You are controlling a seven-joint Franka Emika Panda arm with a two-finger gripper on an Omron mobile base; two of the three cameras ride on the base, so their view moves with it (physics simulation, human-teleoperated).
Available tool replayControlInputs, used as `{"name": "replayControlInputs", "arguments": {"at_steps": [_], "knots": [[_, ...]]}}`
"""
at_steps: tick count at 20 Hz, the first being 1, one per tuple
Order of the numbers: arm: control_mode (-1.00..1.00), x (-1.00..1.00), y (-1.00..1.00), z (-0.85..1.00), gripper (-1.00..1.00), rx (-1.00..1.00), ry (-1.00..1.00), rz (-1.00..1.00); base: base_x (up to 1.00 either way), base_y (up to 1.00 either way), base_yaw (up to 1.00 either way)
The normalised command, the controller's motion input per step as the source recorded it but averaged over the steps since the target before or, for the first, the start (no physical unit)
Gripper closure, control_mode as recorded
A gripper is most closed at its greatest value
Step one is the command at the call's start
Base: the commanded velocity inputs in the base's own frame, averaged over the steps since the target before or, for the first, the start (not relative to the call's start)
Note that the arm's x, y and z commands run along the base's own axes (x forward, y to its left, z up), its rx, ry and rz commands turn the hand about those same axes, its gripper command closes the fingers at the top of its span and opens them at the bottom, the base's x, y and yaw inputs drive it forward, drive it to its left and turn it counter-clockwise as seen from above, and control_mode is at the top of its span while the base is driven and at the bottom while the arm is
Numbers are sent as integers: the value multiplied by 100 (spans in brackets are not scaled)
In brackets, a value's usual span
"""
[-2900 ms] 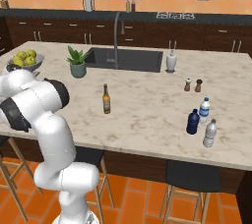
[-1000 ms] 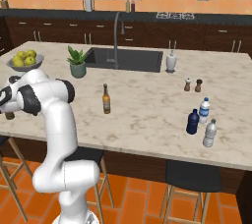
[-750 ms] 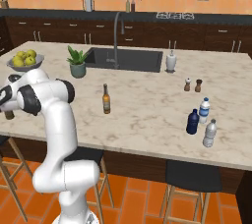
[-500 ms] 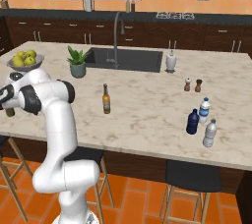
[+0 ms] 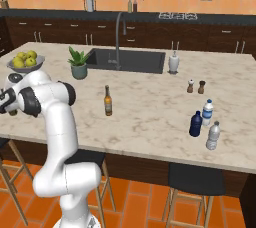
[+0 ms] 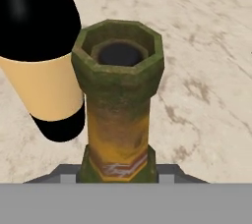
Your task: Move the plastic bottles in the middle to the plastics group, and the glass bottles in the middle to the glass group.
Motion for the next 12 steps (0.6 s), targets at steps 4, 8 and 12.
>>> {"name": "replayControlInputs", "arguments": {"at_steps": [4,8,12], "knots": [[-100,0,0,0,100,0,-2,0,0,0,0],[-100,0,0,0,-100,0,0,0,0,0,0],[-100,0,0,0,-100,0,0,0,0,0,0]]}}
